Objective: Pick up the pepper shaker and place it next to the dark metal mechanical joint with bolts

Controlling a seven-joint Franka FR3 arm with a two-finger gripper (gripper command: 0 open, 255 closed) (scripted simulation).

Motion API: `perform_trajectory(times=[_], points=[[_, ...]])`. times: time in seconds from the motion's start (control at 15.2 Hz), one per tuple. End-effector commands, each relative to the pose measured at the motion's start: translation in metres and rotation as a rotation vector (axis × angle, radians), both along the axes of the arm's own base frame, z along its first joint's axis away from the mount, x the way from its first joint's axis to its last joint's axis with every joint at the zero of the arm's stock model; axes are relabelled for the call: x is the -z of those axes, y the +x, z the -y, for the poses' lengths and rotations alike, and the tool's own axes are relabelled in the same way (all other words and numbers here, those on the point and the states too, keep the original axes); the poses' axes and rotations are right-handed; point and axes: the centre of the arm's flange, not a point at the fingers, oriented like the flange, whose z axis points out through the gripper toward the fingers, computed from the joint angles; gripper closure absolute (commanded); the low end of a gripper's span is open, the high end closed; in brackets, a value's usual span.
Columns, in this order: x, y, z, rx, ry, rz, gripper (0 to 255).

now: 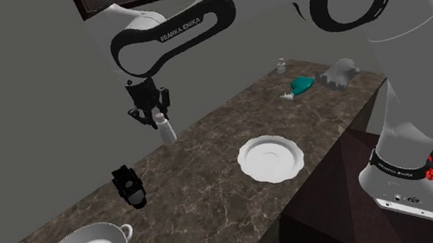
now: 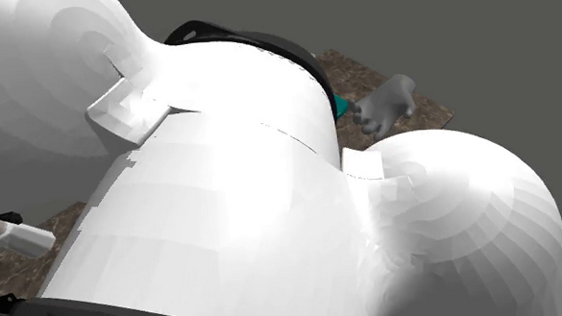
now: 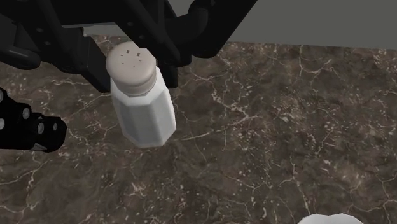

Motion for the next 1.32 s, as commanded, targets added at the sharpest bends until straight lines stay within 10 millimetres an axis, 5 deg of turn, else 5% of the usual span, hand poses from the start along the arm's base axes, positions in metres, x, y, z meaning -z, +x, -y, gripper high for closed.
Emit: perform_trajectory(times=[0.0, 1.25], points=[[0.010, 0.001, -0.001, 0.000, 0.000, 0.001, 255], [0.111, 0.001, -0.001, 0.000, 0.000, 0.001, 255]])
